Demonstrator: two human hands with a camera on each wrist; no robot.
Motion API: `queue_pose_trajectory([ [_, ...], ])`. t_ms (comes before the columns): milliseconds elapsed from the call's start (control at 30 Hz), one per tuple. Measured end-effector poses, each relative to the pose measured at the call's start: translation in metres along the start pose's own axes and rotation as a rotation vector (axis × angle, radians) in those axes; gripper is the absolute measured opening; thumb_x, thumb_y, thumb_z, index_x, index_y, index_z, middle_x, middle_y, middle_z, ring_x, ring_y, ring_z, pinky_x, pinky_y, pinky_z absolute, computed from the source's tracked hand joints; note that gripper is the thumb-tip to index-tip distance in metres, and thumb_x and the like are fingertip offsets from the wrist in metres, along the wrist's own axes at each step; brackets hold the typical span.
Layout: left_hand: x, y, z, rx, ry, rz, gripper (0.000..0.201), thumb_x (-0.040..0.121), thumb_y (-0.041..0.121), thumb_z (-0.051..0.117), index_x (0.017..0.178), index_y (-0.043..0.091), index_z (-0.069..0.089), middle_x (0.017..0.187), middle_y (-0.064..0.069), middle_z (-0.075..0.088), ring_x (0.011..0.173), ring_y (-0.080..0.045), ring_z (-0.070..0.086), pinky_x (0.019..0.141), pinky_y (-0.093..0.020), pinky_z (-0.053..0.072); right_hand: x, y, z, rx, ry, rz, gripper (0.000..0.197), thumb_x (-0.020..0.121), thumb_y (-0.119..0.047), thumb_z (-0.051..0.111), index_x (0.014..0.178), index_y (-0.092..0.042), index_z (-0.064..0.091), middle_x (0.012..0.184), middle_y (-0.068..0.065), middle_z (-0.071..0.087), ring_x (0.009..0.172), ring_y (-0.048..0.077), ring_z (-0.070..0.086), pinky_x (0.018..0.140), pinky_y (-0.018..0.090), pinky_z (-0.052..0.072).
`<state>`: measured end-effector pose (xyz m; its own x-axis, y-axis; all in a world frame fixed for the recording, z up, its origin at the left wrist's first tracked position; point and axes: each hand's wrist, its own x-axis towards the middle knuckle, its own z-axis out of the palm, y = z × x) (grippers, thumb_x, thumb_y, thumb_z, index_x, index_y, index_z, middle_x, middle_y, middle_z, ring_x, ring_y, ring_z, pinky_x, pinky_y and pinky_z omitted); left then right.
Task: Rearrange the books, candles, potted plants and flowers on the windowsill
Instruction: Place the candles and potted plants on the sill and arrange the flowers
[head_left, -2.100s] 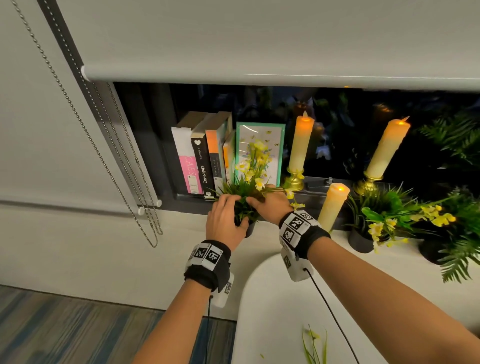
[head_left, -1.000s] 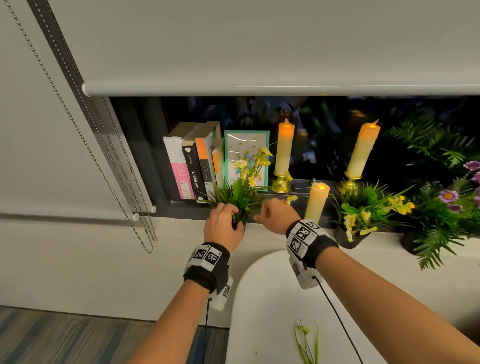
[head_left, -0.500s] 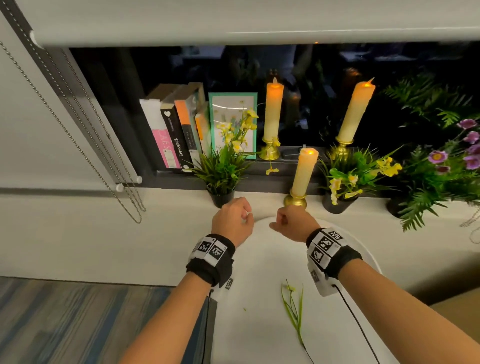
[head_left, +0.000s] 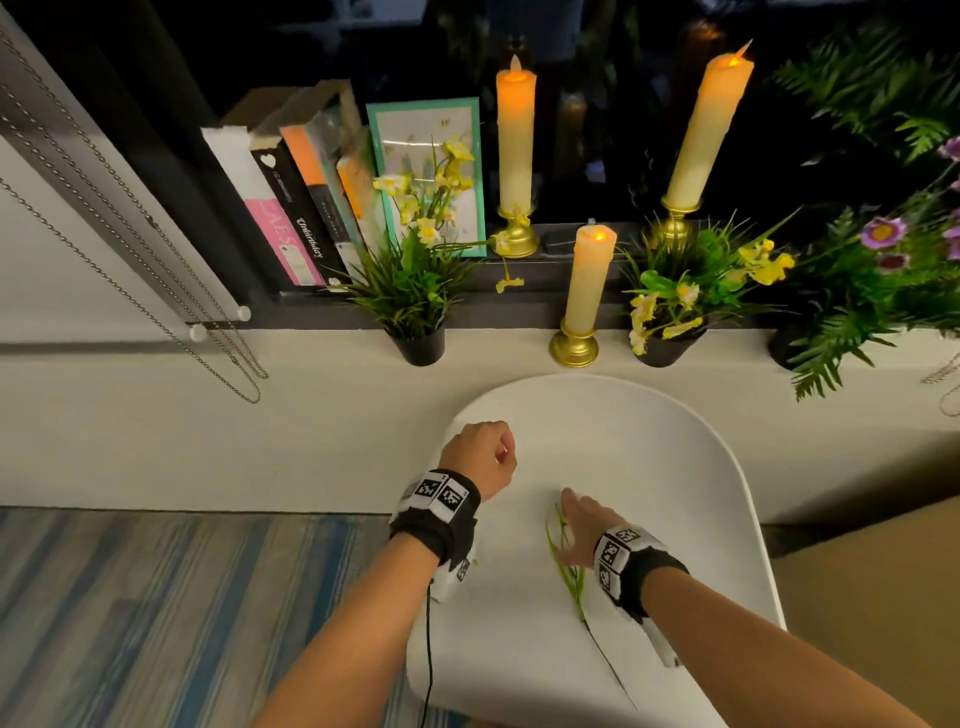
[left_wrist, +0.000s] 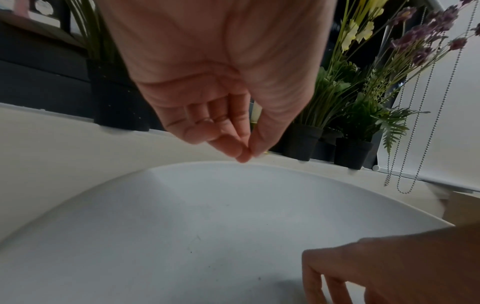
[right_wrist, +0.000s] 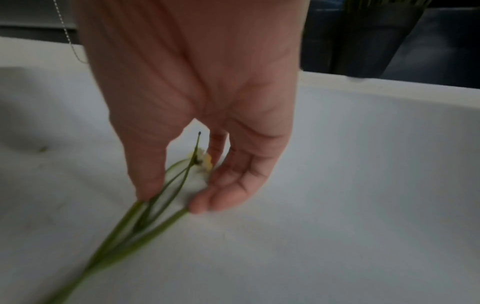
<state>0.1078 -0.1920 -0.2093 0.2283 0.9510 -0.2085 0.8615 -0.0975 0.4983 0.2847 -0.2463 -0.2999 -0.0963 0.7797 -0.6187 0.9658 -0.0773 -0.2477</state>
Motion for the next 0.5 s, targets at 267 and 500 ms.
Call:
queue_pose_trajectory([
  [267, 0.008, 0.011, 0.007, -0.051, -0.022, -0.001, 0.008, 0.082, 0.018, 0.057, 0.086, 0.022, 0.062, 0.089, 0.001, 0.068, 0.077, -0.022, 0.063, 0.073, -0.031, 0.053, 0.0, 0.009, -0.011, 0.045, 0.046, -0.088, 0.008, 0.08, -0.014, 0.051, 0.082, -0.02, 0.046, 0.087, 0.004, 0.053, 0.08, 0.029, 0.06, 0.063, 0.027, 0.041],
  [500, 0.0, 0.025, -0.005, -0.246, -0.061, 0.127, 0.011, 0.081, 0.035, 0.066, 0.085, 0.024, 0.065, 0.08, 0.01, 0.064, 0.066, -0.011, 0.058, 0.07, -0.032, 0.055, -0.054, -0.005, -0.117, 0.209, 0.302, -0.372, 0.011, 0.075, -0.01, 0.056, 0.083, -0.016, 0.058, 0.078, -0.002, 0.063, 0.075, 0.022, 0.06, 0.068, 0.03, 0.047],
])
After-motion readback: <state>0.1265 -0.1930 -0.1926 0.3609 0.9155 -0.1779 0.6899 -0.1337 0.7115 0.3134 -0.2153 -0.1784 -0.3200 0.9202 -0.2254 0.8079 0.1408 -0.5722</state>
